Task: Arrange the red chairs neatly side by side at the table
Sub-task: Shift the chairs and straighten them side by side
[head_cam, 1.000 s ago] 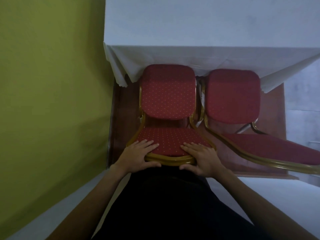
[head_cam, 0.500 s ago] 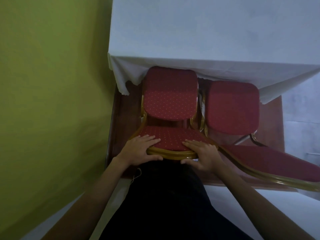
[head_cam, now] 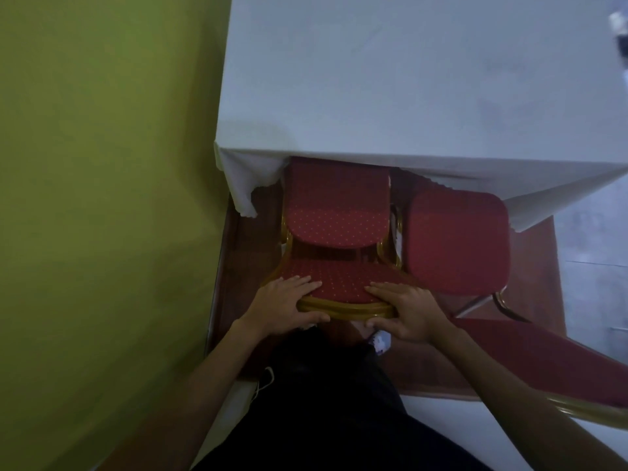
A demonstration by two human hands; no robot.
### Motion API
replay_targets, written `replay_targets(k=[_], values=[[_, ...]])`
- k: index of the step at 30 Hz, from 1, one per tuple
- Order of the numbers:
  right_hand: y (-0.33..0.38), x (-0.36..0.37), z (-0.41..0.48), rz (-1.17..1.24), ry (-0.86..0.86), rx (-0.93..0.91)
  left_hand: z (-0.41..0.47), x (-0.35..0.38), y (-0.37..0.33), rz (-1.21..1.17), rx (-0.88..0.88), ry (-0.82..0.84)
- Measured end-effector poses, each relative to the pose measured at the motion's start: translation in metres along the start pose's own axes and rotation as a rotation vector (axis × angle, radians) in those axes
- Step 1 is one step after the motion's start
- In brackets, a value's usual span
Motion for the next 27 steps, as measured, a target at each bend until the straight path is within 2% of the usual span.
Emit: replay_targets(k=[17, 27], values=[[-0.022, -0.019, 0.046, -0.025, 0.132, -0.006, 0.031, -0.032, -0.001, 0.011, -0.016, -0.067], [-0.024, -0.01, 0.042, -0.091, 0.236, -0.008, 0.023, -0.035, -0.011, 0.064, -0.075, -0.003]])
Point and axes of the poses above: each hand's wrist, its own z-axis towards the middle knuckle, its own x-axis out of the palm, y = z × x, the point moved 8 cm from there along z, towards the middle knuckle, and after that the axes turned 12 degrees about -z, right-handed, at the moved point
